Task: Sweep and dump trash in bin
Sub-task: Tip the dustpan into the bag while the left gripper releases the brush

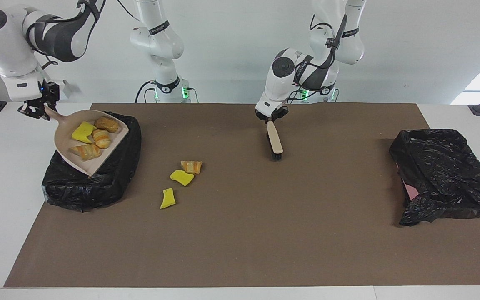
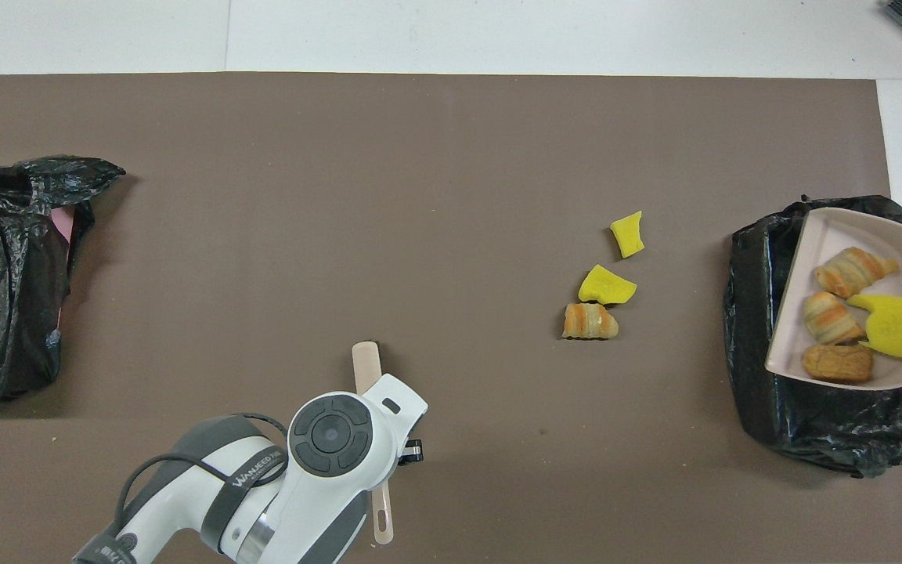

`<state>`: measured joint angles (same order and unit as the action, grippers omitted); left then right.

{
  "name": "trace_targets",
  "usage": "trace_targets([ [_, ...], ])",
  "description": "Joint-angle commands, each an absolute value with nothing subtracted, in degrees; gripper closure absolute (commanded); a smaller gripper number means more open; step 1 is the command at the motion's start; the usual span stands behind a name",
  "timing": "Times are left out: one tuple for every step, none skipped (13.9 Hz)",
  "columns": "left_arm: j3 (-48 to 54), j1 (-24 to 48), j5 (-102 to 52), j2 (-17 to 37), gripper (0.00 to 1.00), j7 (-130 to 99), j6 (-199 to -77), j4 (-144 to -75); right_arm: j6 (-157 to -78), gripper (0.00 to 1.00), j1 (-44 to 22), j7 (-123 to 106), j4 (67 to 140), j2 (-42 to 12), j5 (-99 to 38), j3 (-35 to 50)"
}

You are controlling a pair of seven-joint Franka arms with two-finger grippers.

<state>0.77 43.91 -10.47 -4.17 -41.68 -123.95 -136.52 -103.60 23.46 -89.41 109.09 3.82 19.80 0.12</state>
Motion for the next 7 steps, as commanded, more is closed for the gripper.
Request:
trace_targets([
  [-0.4,44.6,-11.3,-5.2,0.73,-41.3,-126.5,-138.5,-105.5,1.0,22.4,-90.7,112.2,4.2,29.4,1.3],
  [-0.6,44.1,-11.3,-4.8,0.01,-41.2,-126.2,-138.1,-105.6,1.0,20.3,-91.0,112.7,4.5,32.2,1.4],
  [-0.8,43.7,-11.3,-4.3,0.0,-40.7,-126.3,-137.6,-105.6,1.0,18.7,-92.6,112.9,4.5,34.9,1.4],
  [-0.8,41.5,-11.3,-3.4,0.0,-39.7,-126.1,-136.4,-105.8,1.0,16.9,-94.0,113.2,4.5,37.9,1.4],
  [-0.8,39.6,-10.7,-2.6,0.0,-38.0,-125.3,-134.6,-105.8,1.0,15.9,-94.5,113.2,4.5,39.7,1.4],
  [-0.8,37.6,-10.6,-2.5,0.0,-35.4,-125.3,-133.5,-105.7,1.0,14.6,-95.2,113.3,4.5,41.6,1.6],
  [-0.8,35.3,-10.5,-2.5,0.0,-33.3,-125.2,-132.8,-105.5,1.0,13.2,-95.2,113.2,4.5,43.5,1.6],
])
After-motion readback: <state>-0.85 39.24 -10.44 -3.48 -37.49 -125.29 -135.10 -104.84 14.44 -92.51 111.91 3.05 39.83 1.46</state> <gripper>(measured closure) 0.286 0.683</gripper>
